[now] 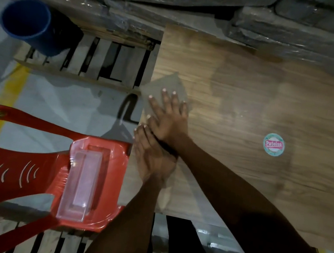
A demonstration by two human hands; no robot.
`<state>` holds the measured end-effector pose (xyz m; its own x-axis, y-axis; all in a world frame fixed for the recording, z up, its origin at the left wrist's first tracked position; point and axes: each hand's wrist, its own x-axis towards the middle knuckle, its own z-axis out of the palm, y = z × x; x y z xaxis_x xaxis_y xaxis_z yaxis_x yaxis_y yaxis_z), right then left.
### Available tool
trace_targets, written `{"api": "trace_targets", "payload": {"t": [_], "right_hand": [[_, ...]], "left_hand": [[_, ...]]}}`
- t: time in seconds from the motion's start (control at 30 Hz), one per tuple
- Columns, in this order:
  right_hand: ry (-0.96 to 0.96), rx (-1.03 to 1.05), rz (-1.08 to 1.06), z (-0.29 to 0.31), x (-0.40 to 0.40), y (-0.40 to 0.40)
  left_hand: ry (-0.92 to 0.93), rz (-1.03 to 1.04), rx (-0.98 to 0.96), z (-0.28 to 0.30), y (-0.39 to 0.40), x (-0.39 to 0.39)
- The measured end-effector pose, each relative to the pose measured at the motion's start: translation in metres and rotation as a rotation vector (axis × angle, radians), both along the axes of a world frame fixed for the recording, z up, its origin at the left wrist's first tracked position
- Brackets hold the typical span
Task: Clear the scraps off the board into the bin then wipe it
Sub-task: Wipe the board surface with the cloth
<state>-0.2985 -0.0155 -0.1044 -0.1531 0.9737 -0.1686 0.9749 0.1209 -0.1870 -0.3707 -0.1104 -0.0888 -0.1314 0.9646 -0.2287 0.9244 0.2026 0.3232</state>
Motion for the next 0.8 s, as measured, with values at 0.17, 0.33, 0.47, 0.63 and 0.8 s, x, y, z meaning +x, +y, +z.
{"api": "trace_targets", "payload": {"t": [0.17, 0.33, 0.47, 0.63, 0.8], "right_hand": [[-0.028, -0.038, -0.133, 0.006, 0.044, 0.005], [0.019, -0.086, -0.517, 0.004, 0.04, 0.007], [0.066, -0.054, -0.237, 0.011, -0.012, -0.016], [0.034, -0.055, -0.224, 0.011, 0.027, -0.016], [-0.03, -0.104, -0.416, 0.006, 0.083, -0.011]], "left_hand": [[-0.079, 0.087, 0.063, 0.002, -0.004, -0.001], [-0.043, 0.079, 0.028, -0.001, -0.005, -0.002], [-0.068, 0.045, 0.013, 0.001, -0.007, -0.004], [0.002, -0.006, 0.049, -0.006, -0.016, -0.008], [0.071, -0.024, -0.029, -0.008, -0.051, -0.034]]}}
